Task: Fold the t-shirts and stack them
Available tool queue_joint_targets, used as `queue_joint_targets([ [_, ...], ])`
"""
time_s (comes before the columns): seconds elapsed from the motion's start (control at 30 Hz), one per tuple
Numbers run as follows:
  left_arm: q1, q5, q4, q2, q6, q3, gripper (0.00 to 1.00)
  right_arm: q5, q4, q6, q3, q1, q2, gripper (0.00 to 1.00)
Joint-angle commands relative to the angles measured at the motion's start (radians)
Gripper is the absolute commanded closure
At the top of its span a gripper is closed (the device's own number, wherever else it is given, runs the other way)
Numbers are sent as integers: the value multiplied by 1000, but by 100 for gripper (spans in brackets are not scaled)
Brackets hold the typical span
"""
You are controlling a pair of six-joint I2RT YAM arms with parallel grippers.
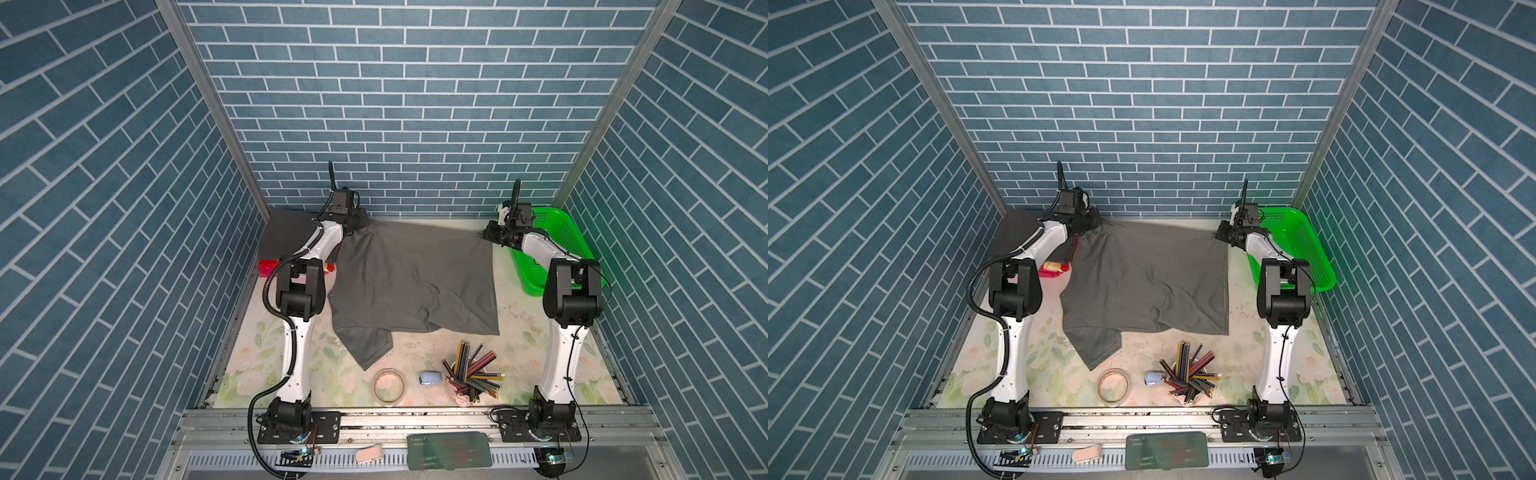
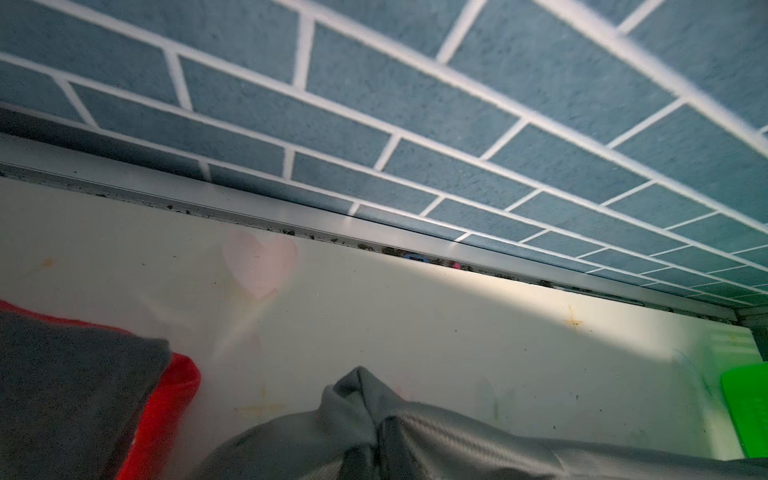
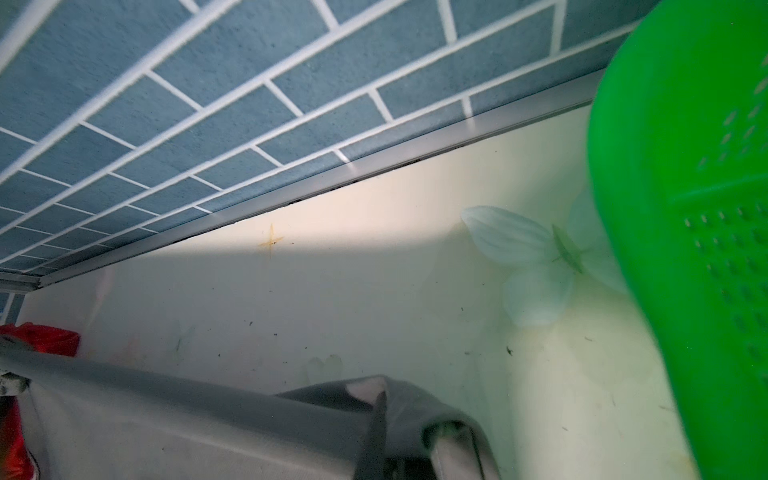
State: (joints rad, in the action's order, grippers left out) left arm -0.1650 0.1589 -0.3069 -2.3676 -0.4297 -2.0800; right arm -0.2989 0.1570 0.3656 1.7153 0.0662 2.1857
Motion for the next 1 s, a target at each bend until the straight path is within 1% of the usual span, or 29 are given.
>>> queue_joint_targets([
  [0.0, -2, -38, -33, 18, 34, -28, 100, -10, 40, -18, 58, 1, 51, 100],
  [0.3, -7, -69, -32, -13, 60, -25, 100, 18, 106, -8, 234, 30, 195, 100],
  [0.43, -7, -74, -35, -30, 57, -26, 100, 21, 98, 8, 260, 32, 230, 100],
  [0.5, -7, -70, -35, -39, 53, -27, 100, 21, 100, 12, 266, 32, 243, 98],
  [0.67, -14, -62, -36, -48, 48, -20, 100, 18, 101, 19, 272, 32, 264, 91],
  [0.9, -34, -56, -42, -45, 49, -11, 100, 15, 121, 54, 301, 34, 273, 71],
  [0.97, -40, -56, -44, -44, 54, -10, 100, 12, 125, 69, 311, 34, 272, 68],
])
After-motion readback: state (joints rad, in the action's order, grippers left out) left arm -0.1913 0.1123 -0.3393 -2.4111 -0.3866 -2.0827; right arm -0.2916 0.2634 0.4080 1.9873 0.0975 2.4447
